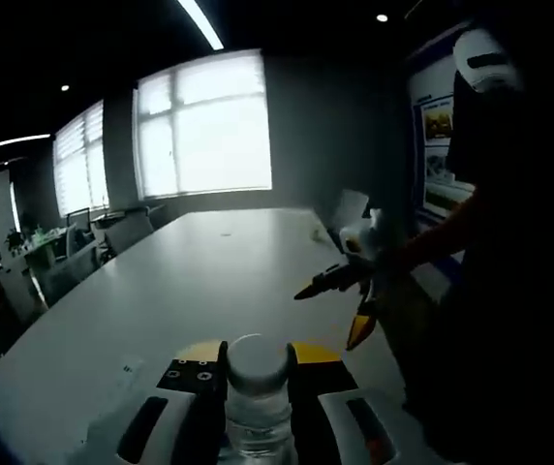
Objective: Arrange the tabletop items into an orderly group along one side of the table until the central work area is clear of visible clutter.
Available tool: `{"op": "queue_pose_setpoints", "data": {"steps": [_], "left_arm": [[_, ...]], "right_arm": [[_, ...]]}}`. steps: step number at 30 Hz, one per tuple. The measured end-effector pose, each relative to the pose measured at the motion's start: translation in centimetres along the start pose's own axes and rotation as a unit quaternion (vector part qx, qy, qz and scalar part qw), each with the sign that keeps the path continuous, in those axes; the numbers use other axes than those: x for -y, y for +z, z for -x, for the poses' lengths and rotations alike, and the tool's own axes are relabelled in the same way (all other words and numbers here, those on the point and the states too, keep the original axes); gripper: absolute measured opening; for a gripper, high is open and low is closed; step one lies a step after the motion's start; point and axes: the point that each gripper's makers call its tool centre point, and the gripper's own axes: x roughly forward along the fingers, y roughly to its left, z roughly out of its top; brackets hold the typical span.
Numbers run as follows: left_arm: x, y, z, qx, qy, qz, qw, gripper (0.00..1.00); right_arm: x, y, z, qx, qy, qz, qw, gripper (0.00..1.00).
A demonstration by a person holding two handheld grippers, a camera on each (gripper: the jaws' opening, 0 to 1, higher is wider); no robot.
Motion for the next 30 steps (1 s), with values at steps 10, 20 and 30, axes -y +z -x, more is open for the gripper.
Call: {"op": "queue_pose_setpoints", "data": {"steps": [10,20,30], "left_arm": [[-5.0,-3.0,3.3,-0.027,0.031,0.003,0.9991,0.21],[-8.0,-7.9,4.6,-0.064,0.042,0.026,0.9967,0.21],[-8.3,-11.6,4.9,-0.116,0.013,0.019,0.9930,0.21]], "right_arm": [[-0.3,-0.6,-0.2,-0.005,-0.001,-0.001,1.0000,0.99],[-0.3,-0.9,-0.5,-0.009,-0.009,-0.006,0.9999,0.98],[-0.2,-1.5,-0.6,-0.019,-0.019,-0.011,0.9996,0.97]]}}
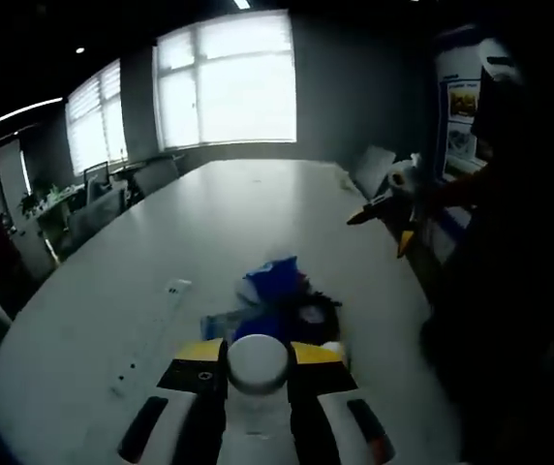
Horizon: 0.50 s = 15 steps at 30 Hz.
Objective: Arrange the tabletop items into an orderly group along one side of the table until the central work area is clear of visible clutter.
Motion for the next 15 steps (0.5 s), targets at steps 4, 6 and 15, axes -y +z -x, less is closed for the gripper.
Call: {"op": "queue_pose_setpoints", "data": {"steps": [4,6,15], "left_arm": [[-0.1,-1.3,0.0,-0.033,-0.017,-0.016,0.9992,0.21],[-0.1,-2.1,0.0,-0.056,-0.029,-0.029,0.9976,0.20],[-0.7,-4.3,-0.1,-0.119,-0.056,-0.061,0.9894,0.20]], "right_arm": [[0.0,-0.1,-0.1,-0.004,-0.003,0.000,1.0000,0.97],[-0.1,-0.2,-0.2,-0.005,-0.005,-0.001,1.0000,0.97],[-0.8,-0.4,-0.8,-0.012,-0.001,0.001,0.9999,0.96]]}}
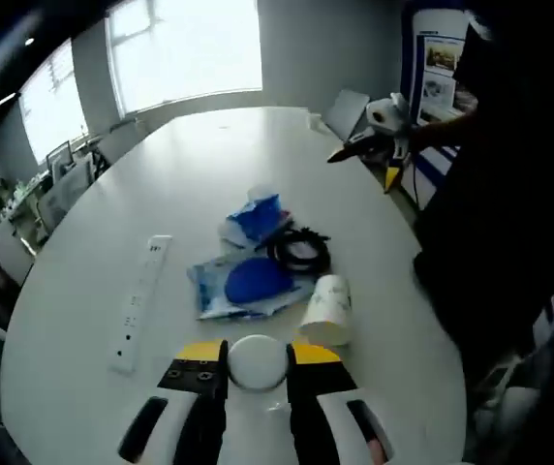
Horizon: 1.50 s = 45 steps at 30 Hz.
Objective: Arrange the tabletop items into an orderly group along one side of the table until the central work area is clear of visible clutter.
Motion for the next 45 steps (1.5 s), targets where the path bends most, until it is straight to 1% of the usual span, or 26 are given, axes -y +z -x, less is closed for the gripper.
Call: {"op": "queue_pose_setpoints", "data": {"steps": [4,5,6,7,9,14,16,20,22,24,26,28,30,33,35,36,37,38,39,40,41,43,45], "left_arm": [[0.2,-0.5,-0.2,-0.017,-0.016,-0.018,0.9996,0.20],[0.1,-0.9,-0.2,-0.027,-0.023,-0.025,0.9991,0.20],[0.0,-1.1,-0.3,-0.032,-0.027,-0.028,0.9988,0.20],[-0.2,-1.0,-0.4,-0.027,-0.029,-0.023,0.9990,0.20],[-0.2,-1.3,-0.4,-0.039,-0.036,-0.033,0.9981,0.20],[-0.7,-1.4,-0.3,-0.045,-0.037,-0.037,0.9976,0.21],[-0.3,-1.1,-0.4,-0.047,-0.041,-0.050,0.9968,0.21],[-0.2,-1.0,-0.4,-0.048,-0.042,-0.049,0.9968,0.22],[-0.4,-1.1,-0.3,-0.052,-0.039,-0.057,0.9963,0.22],[-0.3,-0.9,-0.3,-0.050,-0.041,-0.053,0.9965,0.23],[-0.7,-0.8,-0.1,-0.041,-0.036,-0.040,0.9977,0.26],[-0.8,-0.3,0.1,-0.027,-0.029,-0.026,0.9989,0.29],[-1.2,-0.2,0.5,-0.018,-0.022,-0.009,0.9995,0.33],[-1.3,0.3,1.0,-0.005,-0.005,0.015,0.9999,0.39],[-1.5,1.2,1.4,0.025,0.014,0.038,0.9989,0.39],[-1.5,1.9,1.6,0.048,0.020,0.054,0.9972,0.39],[-1.5,2.6,2.1,0.076,0.028,0.076,0.9939,0.41],[-1.6,2.9,2.4,0.089,0.038,0.090,0.9912,0.43],[-2.3,3.2,2.9,0.106,0.062,0.095,0.9878,0.46],[-2.7,3.3,3.4,0.116,0.079,0.096,0.9854,0.47],[-2.8,3.5,3.8,0.130,0.093,0.104,0.9816,0.50],[-2.7,3.4,4.3,0.137,0.104,0.124,0.9773,0.56],[-2.6,3.2,4.7,0.144,0.123,0.144,0.9713,0.67]], "right_arm": [[-0.2,-0.1,-0.1,-0.002,0.002,0.001,1.0000,0.96],[-0.2,-0.2,-0.1,-0.004,0.003,0.002,1.0000,0.96],[-0.2,-0.2,-0.1,-0.005,0.003,0.003,1.0000,0.96],[-0.2,-0.2,-0.1,-0.006,0.003,0.004,1.0000,0.96],[-0.1,-0.2,-0.1,-0.006,0.003,0.004,1.0000,0.96],[0.1,-0.3,-0.1,-0.007,0.003,0.002,1.0000,0.95],[0.1,-0.4,-0.1,-0.006,0.002,0.001,1.0000,0.95],[0.1,-0.5,-0.1,-0.007,0.002,-0.001,1.0000,0.95],[0.0,-0.4,-0.2,-0.006,0.003,0.000,1.0000,0.95],[0.0,-0.3,-0.2,-0.004,0.003,-0.001,1.0000,0.95],[0.0,-0.1,-0.2,-0.001,0.004,-0.001,1.0000,0.95],[0.1,0.1,-0.3,0.000,0.004,0.000,1.0000,0.95],[0.1,0.3,-0.4,0.003,0.006,0.000,1.0000,0.95],[0.0,0.6,-0.4,0.006,0.008,0.001,0.9999,0.95],[0.0,0.8,-0.4,0.009,0.010,0.001,0.9999,0.95],[-0.1,0.9,-0.4,0.009,0.011,0.002,0.9999,0.95],[-0.2,1.0,-0.4,0.009,0.012,0.004,0.9999,0.95],[-0.2,1.0,-0.4,0.009,0.012,0.005,0.9999,0.95],[-0.2,1.2,-0.3,0.009,0.011,0.006,0.9999,0.95],[-0.2,1.2,-0.3,0.011,0.011,0.006,0.9999,0.95],[-0.2,1.4,-0.3,0.013,0.011,0.006,0.9998,0.95],[-0.3,1.6,-0.3,0.015,0.013,0.006,0.9998,0.96],[-0.3,1.8,-0.4,0.017,0.015,0.007,0.9997,0.97]]}}
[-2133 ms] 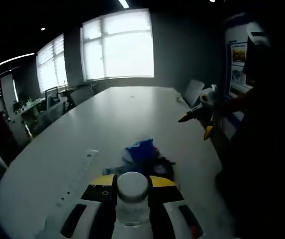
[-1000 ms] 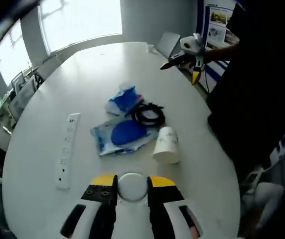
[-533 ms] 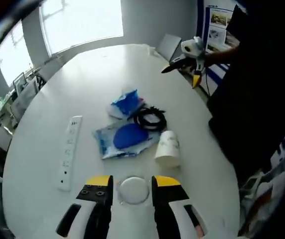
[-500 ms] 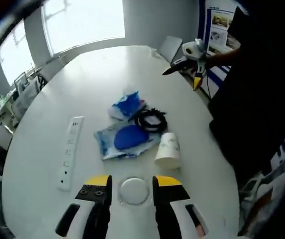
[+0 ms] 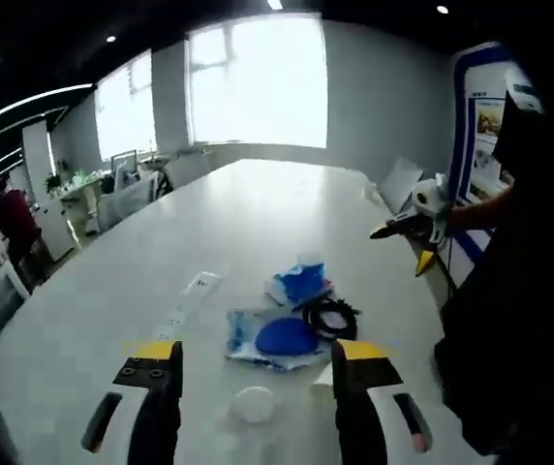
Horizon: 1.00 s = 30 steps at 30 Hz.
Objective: Arrange the tabletop items into an orderly group along one side of the table until the central work area is clear of visible clutter.
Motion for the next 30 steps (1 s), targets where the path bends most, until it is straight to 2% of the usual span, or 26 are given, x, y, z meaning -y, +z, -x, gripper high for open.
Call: {"op": "queue_pose_setpoints", "data": {"steps": [1,2,4,5,9,10,11,13,14,19,21,22,23,24,26,27,29,30], "left_arm": [[0.0,0.2,0.2,0.019,0.014,0.009,0.9997,0.72],[0.0,0.1,0.5,0.026,0.024,0.014,0.9993,0.75],[0.5,-0.3,1.1,0.041,0.039,0.036,0.9977,0.74],[0.9,-0.9,1.4,0.038,0.048,0.054,0.9967,0.75],[2.7,-2.6,2.1,0.034,0.069,0.055,0.9955,0.79],[3.5,-2.6,2.1,0.038,0.077,0.063,0.9943,0.80],[4.1,-2.5,2.2,0.054,0.091,0.095,0.9899,0.81],[5.1,-2.7,2.4,0.065,0.099,0.114,0.9864,0.85],[5.5,-3.0,2.7,0.071,0.113,0.123,0.9835,0.86],[7.9,-4.7,3.5,0.066,0.135,0.124,0.9809,0.92],[8.5,-5.4,3.9,0.050,0.156,0.108,0.9806,0.95],[9.5,-5.3,4.1,0.045,0.160,0.097,0.9813,0.97],[10.1,-5.2,4.1,0.047,0.160,0.104,0.9805,0.97],[10.4,-5.4,4.4,0.046,0.165,0.110,0.9791,0.98],[10.8,-5.0,4.8,0.077,0.177,0.136,0.9719,0.99],[11.3,-5.0,4.8,0.082,0.176,0.147,0.9698,0.99],[12.8,-5.0,4.5,0.077,0.184,0.154,0.9678,0.99],[12.9,-5.4,4.6,0.073,0.192,0.155,0.9663,0.99]], "right_arm": [[0.0,0.1,0.0,0.001,0.000,0.000,1.0000,0.97],[0.0,0.2,-0.1,0.002,0.001,0.001,1.0000,0.97],[0.1,0.4,-0.2,0.004,0.002,0.001,1.0000,0.99],[0.3,0.5,-0.2,0.005,0.002,0.001,1.0000,0.99],[0.8,0.9,-0.4,0.005,0.002,0.002,1.0000,0.99],[0.9,0.9,-0.4,0.005,0.003,0.003,1.0000,0.99],[1.1,1.0,-0.5,0.005,0.003,0.004,1.0000,1.00],[1.4,1.1,-0.5,0.003,0.003,0.004,1.0000,1.00],[1.5,1.2,-0.5,0.003,0.002,0.002,1.0000,1.00],[1.5,1.9,-0.5,0.008,0.002,0.006,0.9999,1.00],[1.4,2.0,-0.4,0.007,0.001,0.010,0.9999,1.00],[1.3,2.0,-0.3,0.005,0.000,0.013,0.9999,1.00],[1.3,2.0,-0.3,0.005,0.001,0.013,0.9999,1.00],[1.2,2.0,-0.3,0.004,0.003,0.014,0.9999,1.00],[1.3,2.0,-0.2,0.002,0.002,0.015,0.9999,1.00],[1.3,1.9,-0.2,0.001,0.002,0.014,0.9999,1.00],[1.2,1.6,-0.1,-0.001,0.004,0.009,1.0000,1.00],[1.1,1.5,0.0,-0.002,0.005,0.008,1.0000,1.00]]}}
